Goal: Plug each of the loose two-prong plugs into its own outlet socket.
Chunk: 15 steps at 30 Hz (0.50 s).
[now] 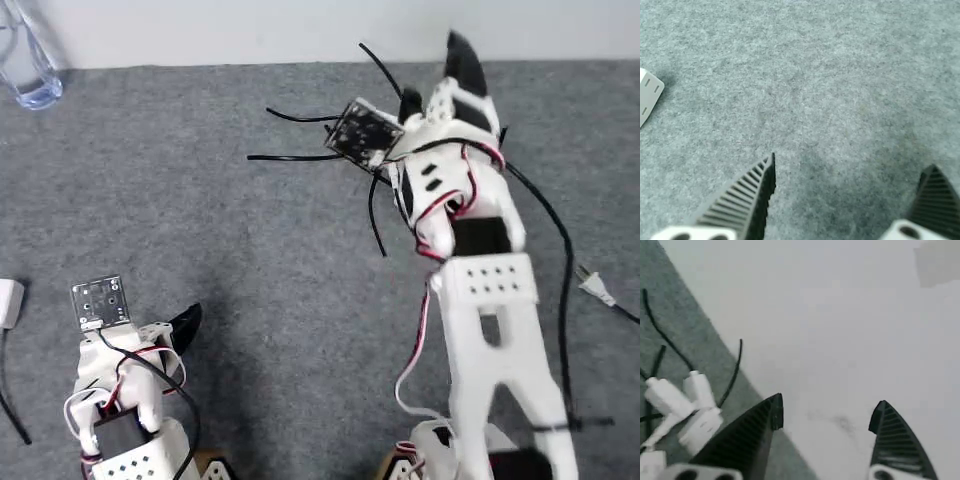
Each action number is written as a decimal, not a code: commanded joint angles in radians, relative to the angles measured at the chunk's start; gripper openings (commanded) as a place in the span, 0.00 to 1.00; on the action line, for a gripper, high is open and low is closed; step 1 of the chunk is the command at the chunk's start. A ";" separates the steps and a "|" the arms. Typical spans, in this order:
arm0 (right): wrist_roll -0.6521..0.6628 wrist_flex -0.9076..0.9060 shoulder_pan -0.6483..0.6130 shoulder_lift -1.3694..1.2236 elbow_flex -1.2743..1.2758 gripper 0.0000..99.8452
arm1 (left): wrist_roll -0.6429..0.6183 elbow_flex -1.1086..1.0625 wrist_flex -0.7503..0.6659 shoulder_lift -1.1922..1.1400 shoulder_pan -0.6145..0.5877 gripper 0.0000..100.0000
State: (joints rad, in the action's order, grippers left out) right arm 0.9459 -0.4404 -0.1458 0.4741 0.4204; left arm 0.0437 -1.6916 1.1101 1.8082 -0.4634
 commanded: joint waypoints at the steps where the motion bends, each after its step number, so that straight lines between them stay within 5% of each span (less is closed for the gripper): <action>1: -0.206 -0.205 0.008 0.114 -0.005 0.26 | -0.012 0.008 -0.011 0.011 -0.002 0.42; 15: -0.798 -0.944 0.010 0.217 0.000 0.26 | -0.014 0.008 -0.009 0.011 -0.002 0.42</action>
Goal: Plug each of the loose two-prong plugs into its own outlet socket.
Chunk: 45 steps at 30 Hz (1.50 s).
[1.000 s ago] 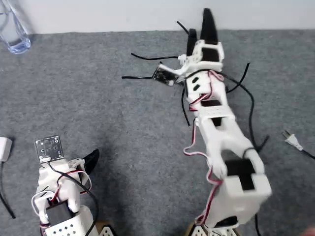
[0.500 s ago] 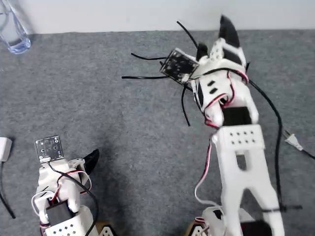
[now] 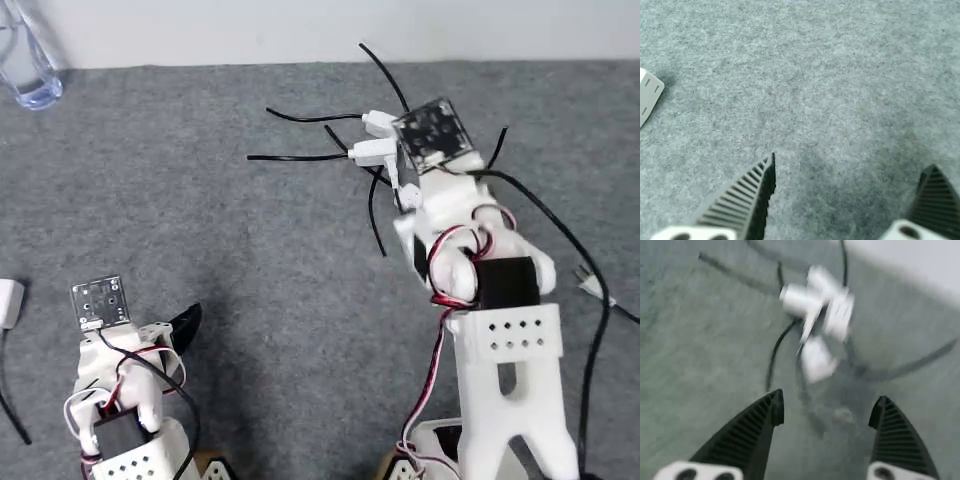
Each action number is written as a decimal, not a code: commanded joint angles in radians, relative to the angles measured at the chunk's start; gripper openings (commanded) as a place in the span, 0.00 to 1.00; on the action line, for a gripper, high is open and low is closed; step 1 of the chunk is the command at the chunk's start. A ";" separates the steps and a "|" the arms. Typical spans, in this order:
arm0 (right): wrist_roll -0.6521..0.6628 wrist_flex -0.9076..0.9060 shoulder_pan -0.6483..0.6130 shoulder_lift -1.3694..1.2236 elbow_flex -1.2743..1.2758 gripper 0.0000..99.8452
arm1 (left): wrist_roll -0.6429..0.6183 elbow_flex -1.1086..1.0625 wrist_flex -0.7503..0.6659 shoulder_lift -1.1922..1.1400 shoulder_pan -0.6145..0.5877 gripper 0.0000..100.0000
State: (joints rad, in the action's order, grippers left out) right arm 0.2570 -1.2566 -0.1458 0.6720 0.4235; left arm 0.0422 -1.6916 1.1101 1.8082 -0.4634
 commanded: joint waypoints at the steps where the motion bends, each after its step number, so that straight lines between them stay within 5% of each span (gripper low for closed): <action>1: -0.140 -0.156 0.012 0.019 0.015 0.26 | -0.012 0.008 -0.009 0.011 -0.002 0.42; 6: -0.193 -0.113 0.012 0.027 0.261 0.26 | -0.012 0.008 -0.009 0.011 -0.002 0.42; 13: -0.181 0.300 -0.002 0.030 0.675 0.26 | -0.012 0.008 -0.008 0.011 -0.002 0.42; 33: -0.150 0.472 -0.012 0.028 0.821 0.26 | 0.064 0.125 0.124 0.012 -0.029 0.42; 45: -0.149 0.473 -0.012 0.024 0.824 0.26 | 0.339 0.598 0.110 0.009 -0.511 0.42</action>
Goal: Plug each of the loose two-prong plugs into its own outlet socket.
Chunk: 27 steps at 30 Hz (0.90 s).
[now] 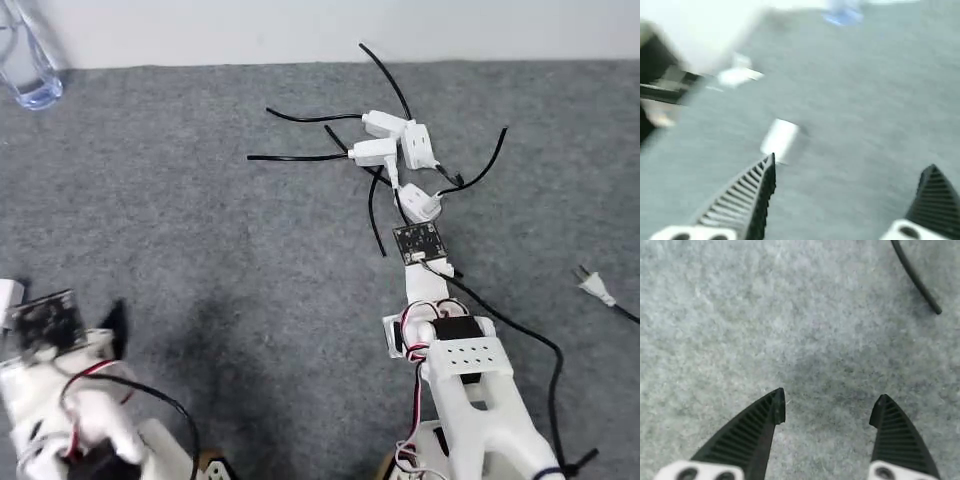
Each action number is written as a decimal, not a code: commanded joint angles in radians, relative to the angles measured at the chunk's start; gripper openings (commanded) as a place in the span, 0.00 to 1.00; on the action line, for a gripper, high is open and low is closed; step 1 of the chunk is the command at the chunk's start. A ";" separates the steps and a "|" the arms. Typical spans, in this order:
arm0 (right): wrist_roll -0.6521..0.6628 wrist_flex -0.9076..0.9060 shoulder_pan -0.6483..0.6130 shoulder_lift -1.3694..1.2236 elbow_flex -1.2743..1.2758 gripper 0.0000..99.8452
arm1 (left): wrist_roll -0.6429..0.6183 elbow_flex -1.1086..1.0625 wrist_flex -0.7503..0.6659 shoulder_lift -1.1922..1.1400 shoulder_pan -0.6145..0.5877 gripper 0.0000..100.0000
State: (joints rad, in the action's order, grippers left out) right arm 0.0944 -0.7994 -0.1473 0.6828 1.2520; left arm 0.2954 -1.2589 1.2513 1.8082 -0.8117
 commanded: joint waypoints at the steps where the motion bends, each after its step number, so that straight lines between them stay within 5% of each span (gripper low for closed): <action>1: 0.014 0.016 -0.010 0.013 -0.005 0.26 | 0.101 0.183 -0.060 0.008 -0.186 0.42; 8: 0.014 0.018 -0.010 0.010 -0.003 0.26 | 0.169 0.375 -0.158 -0.163 -0.204 0.42; 15: 0.014 0.024 -0.012 0.010 0.006 0.26 | 0.173 0.780 -0.153 -0.612 -0.199 0.42; 27: 0.132 0.025 -0.096 0.018 0.035 0.26 | 0.615 1.184 -0.040 -1.442 -0.183 0.42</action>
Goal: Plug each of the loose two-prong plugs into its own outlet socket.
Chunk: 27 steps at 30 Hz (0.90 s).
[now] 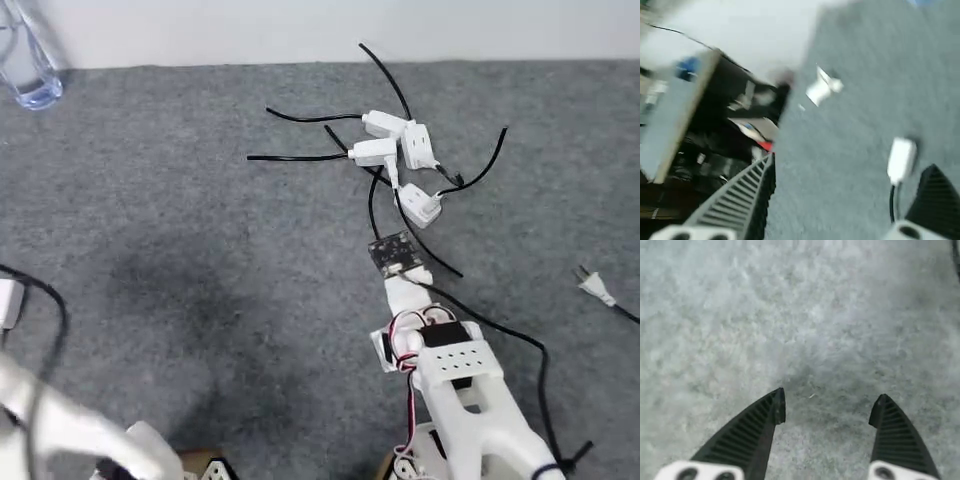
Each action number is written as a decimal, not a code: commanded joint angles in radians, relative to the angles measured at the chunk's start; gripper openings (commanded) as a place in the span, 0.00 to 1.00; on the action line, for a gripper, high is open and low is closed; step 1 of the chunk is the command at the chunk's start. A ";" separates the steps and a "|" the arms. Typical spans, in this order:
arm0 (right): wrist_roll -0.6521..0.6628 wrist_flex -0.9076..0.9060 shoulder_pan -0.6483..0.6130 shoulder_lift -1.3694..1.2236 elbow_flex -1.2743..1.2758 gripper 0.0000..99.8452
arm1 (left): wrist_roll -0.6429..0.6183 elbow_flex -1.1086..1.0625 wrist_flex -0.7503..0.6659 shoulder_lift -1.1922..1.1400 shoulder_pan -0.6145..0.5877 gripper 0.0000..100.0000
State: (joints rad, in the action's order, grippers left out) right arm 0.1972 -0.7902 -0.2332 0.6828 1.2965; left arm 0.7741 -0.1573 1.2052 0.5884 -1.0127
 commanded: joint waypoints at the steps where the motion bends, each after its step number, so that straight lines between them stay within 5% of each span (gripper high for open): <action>1: 0.029 0.016 -0.008 0.018 -0.009 0.26 | 0.170 0.082 0.006 -0.273 0.025 0.42; 13: 0.035 0.022 -0.005 0.018 -0.011 0.26 | 0.226 0.082 -0.222 -0.781 0.055 0.42; 27: 0.035 0.042 -0.007 0.010 -0.009 0.26 | 0.227 0.079 -0.345 -0.990 0.031 0.41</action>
State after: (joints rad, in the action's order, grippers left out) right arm 0.2217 -0.7626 -0.2378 0.6828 1.2965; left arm 0.9920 -0.1174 0.9076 -0.3936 -0.9651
